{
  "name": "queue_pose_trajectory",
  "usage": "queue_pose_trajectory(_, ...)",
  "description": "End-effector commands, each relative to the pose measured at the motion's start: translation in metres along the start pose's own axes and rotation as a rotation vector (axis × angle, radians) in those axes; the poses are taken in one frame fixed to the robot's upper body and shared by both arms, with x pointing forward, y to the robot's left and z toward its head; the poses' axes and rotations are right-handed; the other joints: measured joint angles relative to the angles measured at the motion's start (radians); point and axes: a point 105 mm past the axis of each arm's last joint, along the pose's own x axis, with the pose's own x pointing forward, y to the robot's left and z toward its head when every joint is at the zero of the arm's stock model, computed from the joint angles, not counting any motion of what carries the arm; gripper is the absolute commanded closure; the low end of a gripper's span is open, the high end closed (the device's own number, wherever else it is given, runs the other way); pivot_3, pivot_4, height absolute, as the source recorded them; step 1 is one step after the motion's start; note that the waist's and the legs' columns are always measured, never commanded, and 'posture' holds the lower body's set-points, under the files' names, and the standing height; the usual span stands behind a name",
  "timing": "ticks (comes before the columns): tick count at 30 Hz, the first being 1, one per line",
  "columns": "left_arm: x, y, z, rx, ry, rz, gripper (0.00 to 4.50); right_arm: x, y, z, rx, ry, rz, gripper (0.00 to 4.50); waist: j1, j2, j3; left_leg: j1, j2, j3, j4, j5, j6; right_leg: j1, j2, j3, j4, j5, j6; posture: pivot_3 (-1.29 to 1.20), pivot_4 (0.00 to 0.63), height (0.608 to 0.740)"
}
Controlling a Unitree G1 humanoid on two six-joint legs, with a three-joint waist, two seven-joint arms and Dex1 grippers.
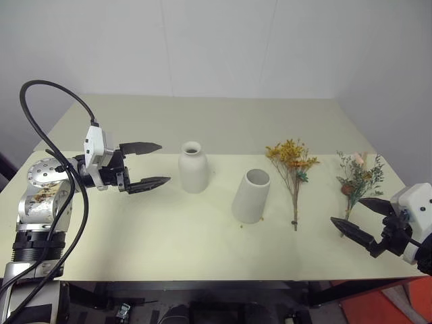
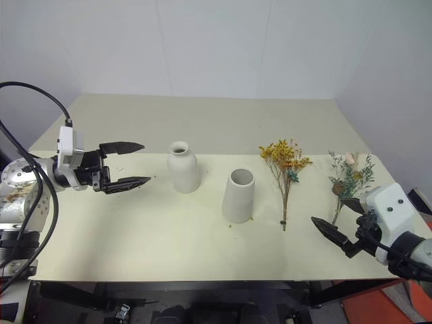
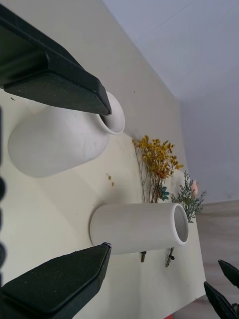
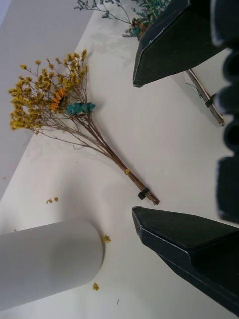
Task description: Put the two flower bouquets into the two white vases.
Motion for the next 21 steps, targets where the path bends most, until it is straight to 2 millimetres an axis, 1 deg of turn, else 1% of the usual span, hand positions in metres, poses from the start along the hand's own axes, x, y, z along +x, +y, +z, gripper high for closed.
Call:
queue_pose_trajectory(1, -0.004, 0.005, 0.011, 0.051, -0.008, 0.012, 0.05, -0.002, -0.001, 0.008, -0.022, -0.026, -0.015, 0.00, 0.000, 0.000, 0.000, 0.000, 0.000, 0.000, 0.000, 0.000, 0.000, 0.000, 0.000, 0.000, 0.000, 0.000, 0.000, 0.00, 0.150, 0.740)
queue_pose_trajectory(11, -0.004, 0.003, 0.008, 0.045, -0.003, 0.004, 0.05, -0.004, 0.001, 0.006, 0.044, 0.048, 0.034, 0.00, 0.001, 0.000, 0.000, 0.000, 0.000, 0.000, 0.000, 0.000, 0.000, 0.000, 0.000, 0.000, 0.000, 0.000, 0.000, 0.00, 0.150, 0.740)
queue_pose_trajectory(15, -0.002, 0.002, 0.008, 0.050, 0.001, -0.006, 0.05, 0.001, 0.000, 0.007, 0.065, 0.110, 0.069, 0.00, 0.000, 0.000, 0.000, 0.000, 0.000, 0.000, 0.000, 0.000, 0.000, 0.000, 0.000, 0.000, 0.000, 0.000, 0.000, 0.00, 0.150, 0.740)
queue_pose_trajectory(19, 0.011, 0.000, 0.017, 0.025, -0.072, -0.040, 0.05, 0.016, -0.005, 0.009, 0.095, 0.163, 0.119, 0.00, 0.000, 0.000, 0.000, 0.000, 0.000, 0.000, 0.000, 0.000, 0.000, 0.000, 0.000, 0.000, 0.000, 0.000, 0.000, 0.00, 0.150, 0.740)
queue_pose_trajectory(21, 0.022, -0.006, 0.013, 0.012, -0.051, -0.092, 0.05, 0.031, -0.006, 0.004, 0.105, 0.222, 0.136, 0.00, 0.000, 0.000, 0.000, 0.000, 0.000, 0.000, 0.001, 0.000, 0.000, 0.000, 0.000, 0.000, -0.001, 0.000, 0.000, 0.00, 0.150, 0.740)
